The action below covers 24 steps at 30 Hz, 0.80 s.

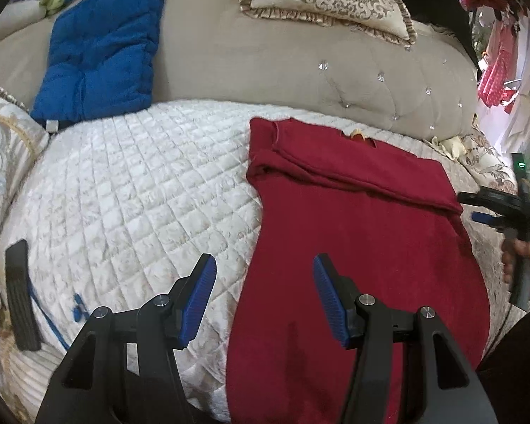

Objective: Fold small clothes
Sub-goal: 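Pinch the folded sweater edge with the right tool and straighten it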

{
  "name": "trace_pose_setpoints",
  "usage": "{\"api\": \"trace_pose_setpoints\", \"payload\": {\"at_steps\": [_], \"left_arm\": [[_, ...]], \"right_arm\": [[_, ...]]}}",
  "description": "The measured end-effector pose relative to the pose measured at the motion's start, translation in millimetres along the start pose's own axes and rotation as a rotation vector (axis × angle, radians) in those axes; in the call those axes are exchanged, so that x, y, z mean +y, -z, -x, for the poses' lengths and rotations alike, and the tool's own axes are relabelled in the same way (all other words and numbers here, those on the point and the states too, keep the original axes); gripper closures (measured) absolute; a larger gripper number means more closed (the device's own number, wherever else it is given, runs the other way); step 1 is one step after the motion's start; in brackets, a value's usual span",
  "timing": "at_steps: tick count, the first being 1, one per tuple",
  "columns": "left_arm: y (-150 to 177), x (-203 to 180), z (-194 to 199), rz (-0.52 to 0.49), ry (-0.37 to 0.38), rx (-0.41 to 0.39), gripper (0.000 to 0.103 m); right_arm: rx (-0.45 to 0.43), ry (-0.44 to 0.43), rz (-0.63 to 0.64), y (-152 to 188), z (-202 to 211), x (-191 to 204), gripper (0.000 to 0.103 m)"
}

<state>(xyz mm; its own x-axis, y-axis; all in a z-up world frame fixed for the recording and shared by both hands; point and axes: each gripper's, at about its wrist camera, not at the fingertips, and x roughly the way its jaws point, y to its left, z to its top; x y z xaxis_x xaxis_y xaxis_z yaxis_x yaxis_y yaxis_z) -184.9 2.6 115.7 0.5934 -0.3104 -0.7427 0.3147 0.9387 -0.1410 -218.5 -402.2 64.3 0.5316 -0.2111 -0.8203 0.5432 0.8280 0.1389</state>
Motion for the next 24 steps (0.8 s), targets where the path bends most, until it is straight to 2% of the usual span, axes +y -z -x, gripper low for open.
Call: {"api": "trace_pose_setpoints", "payload": {"at_steps": [1, 2, 3, 4, 5, 7, 10, 13, 15, 17, 18, 19, 22, 24], "left_arm": [[1, 0, -4, 0.001, 0.001, 0.013, 0.067], [2, 0, -7, -0.001, 0.000, 0.019, 0.067], [2, 0, -9, -0.002, -0.005, 0.021, 0.067], [3, 1, -10, -0.002, -0.011, 0.024, 0.067], [4, 2, -10, -0.002, -0.014, 0.026, 0.067], [5, 5, -11, -0.002, -0.019, 0.029, 0.067], [7, 9, -16, 0.024, -0.026, 0.037, 0.067], [11, 8, -21, 0.028, -0.026, 0.055, 0.067], [13, 6, -21, 0.017, -0.027, 0.060, 0.067], [15, 4, -18, 0.003, -0.019, 0.051, 0.067], [16, 3, -17, -0.004, -0.018, 0.047, 0.067], [18, 2, -17, -0.009, -0.020, 0.048, 0.067], [19, 3, -19, -0.004, -0.020, 0.057, 0.067], [21, 3, -19, -0.008, -0.028, 0.061, 0.067]], "right_arm": [[0.021, 0.008, -0.001, -2, -13, 0, 0.032], [0.034, 0.004, 0.000, -2, -22, -1, 0.038], [0.011, 0.008, 0.010, -1, -23, -1, 0.045], [-0.023, 0.001, 0.038, -2, -21, 1, 0.068], [-0.015, -0.018, 0.063, -3, -20, 2, 0.078], [-0.037, -0.013, 0.086, -3, -13, 1, 0.079], [-0.020, -0.002, 0.063, 1, -20, -5, 0.080], [-0.037, -0.029, 0.035, 4, -6, -6, 0.079], [-0.047, -0.052, 0.007, 9, 12, -8, 0.070], [-0.049, -0.116, 0.021, 21, 33, -9, 0.057], [-0.029, -0.137, 0.046, 30, 42, -8, 0.042], [-0.011, -0.143, 0.067, 38, 48, -6, 0.032], [0.035, -0.147, 0.125, 69, 63, -5, 0.031], [0.066, -0.161, 0.115, 89, 70, -8, 0.030]]}}
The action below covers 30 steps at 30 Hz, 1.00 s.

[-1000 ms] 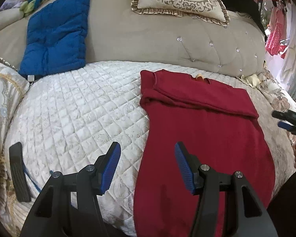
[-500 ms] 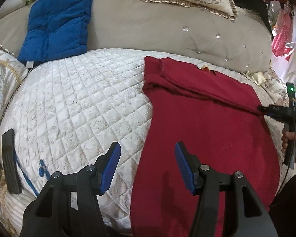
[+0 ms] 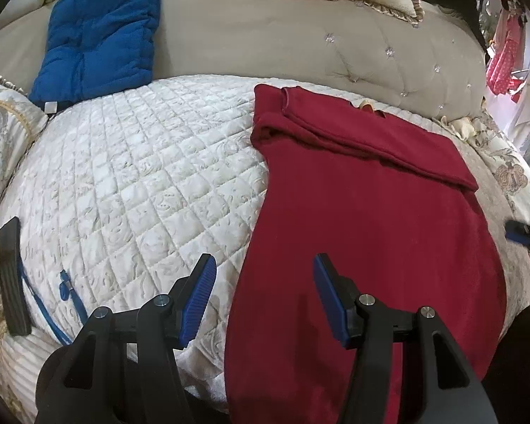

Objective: Fold small clothes
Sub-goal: 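Pinch the folded sweater edge with the right tool and straighten it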

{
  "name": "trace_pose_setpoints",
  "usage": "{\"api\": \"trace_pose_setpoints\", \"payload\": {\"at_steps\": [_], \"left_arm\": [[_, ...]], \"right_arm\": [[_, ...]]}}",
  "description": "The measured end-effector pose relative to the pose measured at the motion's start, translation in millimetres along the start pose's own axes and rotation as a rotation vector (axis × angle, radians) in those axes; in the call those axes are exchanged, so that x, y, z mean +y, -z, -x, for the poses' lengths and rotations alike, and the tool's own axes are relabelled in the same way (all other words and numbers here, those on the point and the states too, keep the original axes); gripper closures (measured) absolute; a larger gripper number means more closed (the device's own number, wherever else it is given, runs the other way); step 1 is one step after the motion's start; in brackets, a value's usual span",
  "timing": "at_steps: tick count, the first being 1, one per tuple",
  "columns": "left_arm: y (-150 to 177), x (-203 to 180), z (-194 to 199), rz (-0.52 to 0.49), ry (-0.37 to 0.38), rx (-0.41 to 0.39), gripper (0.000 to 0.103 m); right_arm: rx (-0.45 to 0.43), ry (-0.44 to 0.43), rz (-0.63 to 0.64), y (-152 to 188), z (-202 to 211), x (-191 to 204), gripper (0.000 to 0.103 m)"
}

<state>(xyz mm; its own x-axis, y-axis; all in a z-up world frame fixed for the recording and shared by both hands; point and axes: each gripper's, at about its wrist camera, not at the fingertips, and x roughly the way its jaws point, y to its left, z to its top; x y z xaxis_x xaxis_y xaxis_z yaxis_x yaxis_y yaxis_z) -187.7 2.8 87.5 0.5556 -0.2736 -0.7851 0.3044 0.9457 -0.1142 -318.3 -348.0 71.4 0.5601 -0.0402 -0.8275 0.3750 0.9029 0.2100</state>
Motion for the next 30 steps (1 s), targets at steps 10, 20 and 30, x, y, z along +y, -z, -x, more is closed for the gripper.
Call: {"api": "trace_pose_setpoints", "payload": {"at_steps": [10, 20, 30], "left_arm": [[3, 0, 4, -0.014, -0.021, -0.002, 0.067], [4, 0, 6, -0.010, -0.019, 0.004, 0.067], [26, 11, 6, 0.010, 0.042, 0.096, 0.067]], "right_arm": [[0.063, 0.005, 0.003, 65, 6, 5, 0.026], [0.029, 0.004, -0.014, 68, 5, 8, 0.026], [0.139, -0.033, 0.095, 84, 3, 21, 0.026]]}}
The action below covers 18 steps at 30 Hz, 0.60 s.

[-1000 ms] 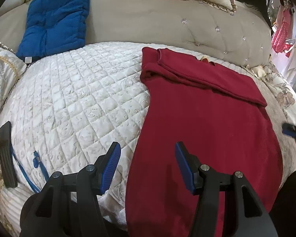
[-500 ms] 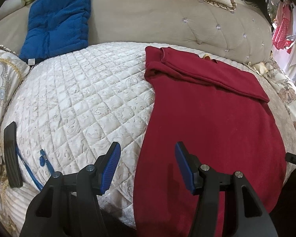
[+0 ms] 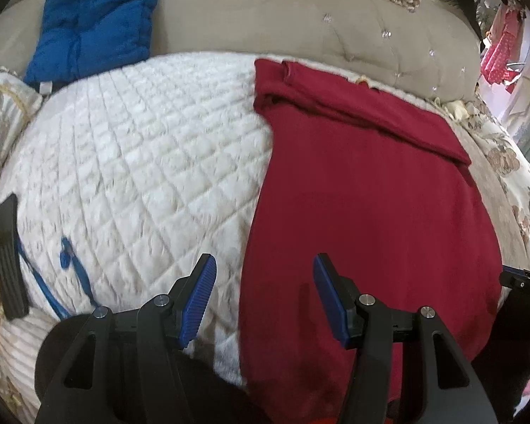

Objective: Fold small clothes

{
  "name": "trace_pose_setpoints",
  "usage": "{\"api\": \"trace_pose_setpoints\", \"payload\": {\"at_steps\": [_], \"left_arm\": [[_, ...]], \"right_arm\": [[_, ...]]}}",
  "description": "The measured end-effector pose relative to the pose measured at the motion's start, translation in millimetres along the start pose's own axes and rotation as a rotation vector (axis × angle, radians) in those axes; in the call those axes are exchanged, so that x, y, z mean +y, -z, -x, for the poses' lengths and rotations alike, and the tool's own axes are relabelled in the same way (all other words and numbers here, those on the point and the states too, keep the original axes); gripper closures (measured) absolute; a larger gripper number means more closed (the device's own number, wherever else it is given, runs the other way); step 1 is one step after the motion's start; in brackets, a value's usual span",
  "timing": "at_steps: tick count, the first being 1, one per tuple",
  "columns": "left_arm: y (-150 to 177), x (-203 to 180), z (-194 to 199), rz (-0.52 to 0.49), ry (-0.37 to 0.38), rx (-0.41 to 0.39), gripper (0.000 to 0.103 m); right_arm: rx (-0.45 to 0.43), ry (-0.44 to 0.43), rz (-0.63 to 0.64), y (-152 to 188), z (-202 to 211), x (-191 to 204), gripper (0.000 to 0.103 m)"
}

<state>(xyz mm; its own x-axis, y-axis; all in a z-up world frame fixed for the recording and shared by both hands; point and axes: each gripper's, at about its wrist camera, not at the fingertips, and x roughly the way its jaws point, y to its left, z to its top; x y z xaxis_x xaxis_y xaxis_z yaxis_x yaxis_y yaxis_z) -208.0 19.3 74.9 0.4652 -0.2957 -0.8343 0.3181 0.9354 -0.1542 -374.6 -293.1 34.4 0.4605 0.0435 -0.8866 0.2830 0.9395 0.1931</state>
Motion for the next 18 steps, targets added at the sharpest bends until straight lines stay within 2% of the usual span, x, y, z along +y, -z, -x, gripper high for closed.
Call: {"api": "trace_pose_setpoints", "payload": {"at_steps": [4, 8, 13, 18], "left_arm": [[10, 3, -4, 0.006, 0.040, 0.070, 0.067], [14, -3, -3, -0.026, 0.031, 0.087, 0.067], [24, -5, -9, -0.043, 0.020, 0.131, 0.067], [24, -6, -10, -0.045, 0.012, 0.120, 0.067]], "right_arm": [[0.073, -0.049, 0.019, 16, -5, 4, 0.026], [0.130, -0.076, 0.018, 31, -11, 7, 0.026], [0.160, -0.108, -0.001, 41, -21, 6, 0.026], [0.162, -0.107, -0.015, 39, -26, 9, 0.025]]}}
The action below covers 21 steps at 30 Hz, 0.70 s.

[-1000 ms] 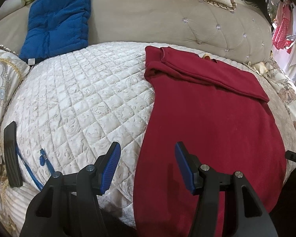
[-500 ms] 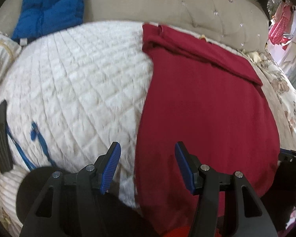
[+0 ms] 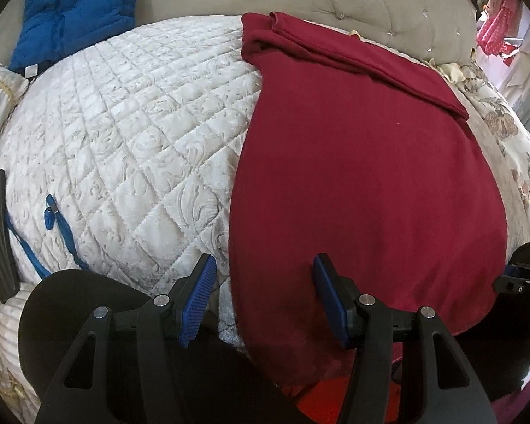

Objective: Fold small clothes

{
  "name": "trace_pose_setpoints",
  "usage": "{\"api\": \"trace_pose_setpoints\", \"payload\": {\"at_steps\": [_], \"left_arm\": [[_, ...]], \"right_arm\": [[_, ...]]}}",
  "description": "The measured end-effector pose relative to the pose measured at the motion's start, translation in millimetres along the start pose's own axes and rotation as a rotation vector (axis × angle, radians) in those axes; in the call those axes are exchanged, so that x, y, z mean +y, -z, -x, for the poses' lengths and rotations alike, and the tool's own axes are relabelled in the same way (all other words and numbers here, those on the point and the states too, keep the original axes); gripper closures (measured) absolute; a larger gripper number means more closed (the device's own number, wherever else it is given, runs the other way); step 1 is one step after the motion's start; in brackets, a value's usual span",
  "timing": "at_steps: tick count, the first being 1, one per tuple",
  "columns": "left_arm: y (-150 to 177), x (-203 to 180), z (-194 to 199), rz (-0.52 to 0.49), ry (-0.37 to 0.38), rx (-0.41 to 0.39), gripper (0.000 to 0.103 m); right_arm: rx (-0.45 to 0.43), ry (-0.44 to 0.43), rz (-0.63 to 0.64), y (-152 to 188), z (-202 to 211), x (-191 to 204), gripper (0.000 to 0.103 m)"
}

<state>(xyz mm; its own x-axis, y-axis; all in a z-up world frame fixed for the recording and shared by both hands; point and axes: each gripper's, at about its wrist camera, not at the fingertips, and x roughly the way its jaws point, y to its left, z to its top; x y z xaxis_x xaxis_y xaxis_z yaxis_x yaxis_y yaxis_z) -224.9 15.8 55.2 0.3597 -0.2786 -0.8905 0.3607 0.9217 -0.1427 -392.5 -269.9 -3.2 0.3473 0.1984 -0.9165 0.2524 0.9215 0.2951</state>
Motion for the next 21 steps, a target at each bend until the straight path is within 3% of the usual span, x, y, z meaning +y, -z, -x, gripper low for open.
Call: {"api": "trace_pose_setpoints", "payload": {"at_steps": [21], "left_arm": [[1.4, 1.3, -4.8, -0.008, 0.001, 0.009, 0.067]], "right_arm": [[-0.015, 0.040, 0.033, 0.0, -8.5, 6.4, 0.012]]}}
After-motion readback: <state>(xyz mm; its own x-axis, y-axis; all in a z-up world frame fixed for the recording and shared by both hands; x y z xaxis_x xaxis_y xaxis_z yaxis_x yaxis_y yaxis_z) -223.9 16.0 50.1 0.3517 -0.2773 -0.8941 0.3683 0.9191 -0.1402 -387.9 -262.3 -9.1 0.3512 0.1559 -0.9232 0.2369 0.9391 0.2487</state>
